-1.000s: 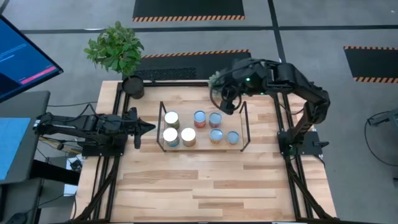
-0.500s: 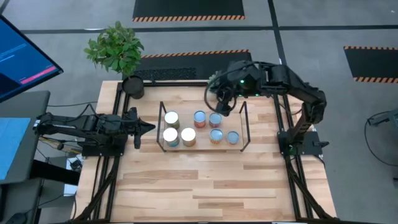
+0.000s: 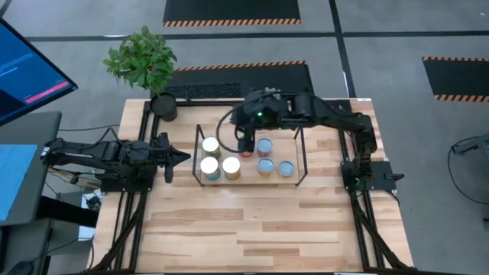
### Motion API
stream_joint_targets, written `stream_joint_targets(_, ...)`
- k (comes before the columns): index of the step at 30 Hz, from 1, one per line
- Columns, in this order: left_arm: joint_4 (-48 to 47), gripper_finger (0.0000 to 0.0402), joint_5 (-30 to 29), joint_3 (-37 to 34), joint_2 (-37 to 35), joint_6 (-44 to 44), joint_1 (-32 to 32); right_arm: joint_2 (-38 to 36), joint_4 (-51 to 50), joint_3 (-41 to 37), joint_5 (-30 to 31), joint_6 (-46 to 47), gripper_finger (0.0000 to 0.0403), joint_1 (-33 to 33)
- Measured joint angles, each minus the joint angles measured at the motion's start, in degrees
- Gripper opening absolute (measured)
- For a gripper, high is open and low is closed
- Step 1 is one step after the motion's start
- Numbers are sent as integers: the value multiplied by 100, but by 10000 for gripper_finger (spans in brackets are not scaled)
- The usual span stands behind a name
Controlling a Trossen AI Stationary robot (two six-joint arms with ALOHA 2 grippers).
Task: Pick and place cans onto a shelf
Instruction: Adjust the canned fruits and vegetables on the shelf
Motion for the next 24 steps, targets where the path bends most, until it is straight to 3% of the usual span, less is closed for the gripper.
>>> stream_joint_targets(11, -97, 8, -5, 0, -2, -25, -2, 177, -478, -3, 20, 26, 54, -10)
stream_joint_targets(21, -159, 8, 4, 0, 0, -95, 0, 829, -2578, 5, -6, 488, 54, -300)
stream_joint_targets(24, -190, 8, 4, 0, 0, -102, 0, 1156, -2769, -14, -39, 329, 54, -323)
